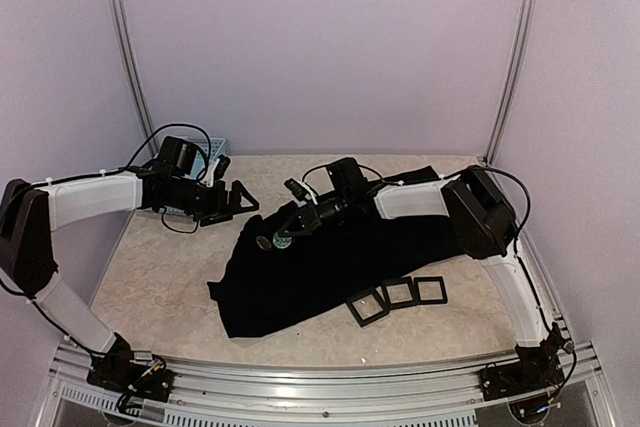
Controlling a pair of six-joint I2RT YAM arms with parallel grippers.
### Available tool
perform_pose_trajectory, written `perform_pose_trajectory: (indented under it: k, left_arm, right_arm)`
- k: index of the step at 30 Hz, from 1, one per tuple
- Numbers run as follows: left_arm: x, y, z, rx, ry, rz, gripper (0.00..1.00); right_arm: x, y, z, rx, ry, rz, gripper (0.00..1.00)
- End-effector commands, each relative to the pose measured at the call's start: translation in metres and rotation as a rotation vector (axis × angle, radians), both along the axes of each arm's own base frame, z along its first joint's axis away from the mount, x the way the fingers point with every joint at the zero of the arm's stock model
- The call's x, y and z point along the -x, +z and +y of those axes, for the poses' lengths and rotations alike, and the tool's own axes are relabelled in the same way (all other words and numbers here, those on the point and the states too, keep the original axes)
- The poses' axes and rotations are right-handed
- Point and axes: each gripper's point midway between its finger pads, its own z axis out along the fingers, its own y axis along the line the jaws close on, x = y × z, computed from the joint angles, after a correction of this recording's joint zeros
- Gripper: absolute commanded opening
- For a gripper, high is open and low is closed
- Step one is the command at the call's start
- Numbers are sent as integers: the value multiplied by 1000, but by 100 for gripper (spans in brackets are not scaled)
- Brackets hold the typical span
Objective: Remove the brooch from the garment
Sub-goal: Pick up the brooch from the flattened clothing.
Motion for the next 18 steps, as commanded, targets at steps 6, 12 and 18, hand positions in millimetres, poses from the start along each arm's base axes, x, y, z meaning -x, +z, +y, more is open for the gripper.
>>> perform_pose_trajectory:
  k: [6,12,18]
  left_arm:
    - [-5,-17,-14,34,-79,-33,99]
    - [-7,-28,-7,128,-84,3,99]
    - [-16,-47,-23,104,-102,112,99]
  right_arm:
    - [28,69,-1,-210,119,72,0]
    - [35,79,-4,-259,144,104,0]
    - [32,71,-4,-229,123,84,0]
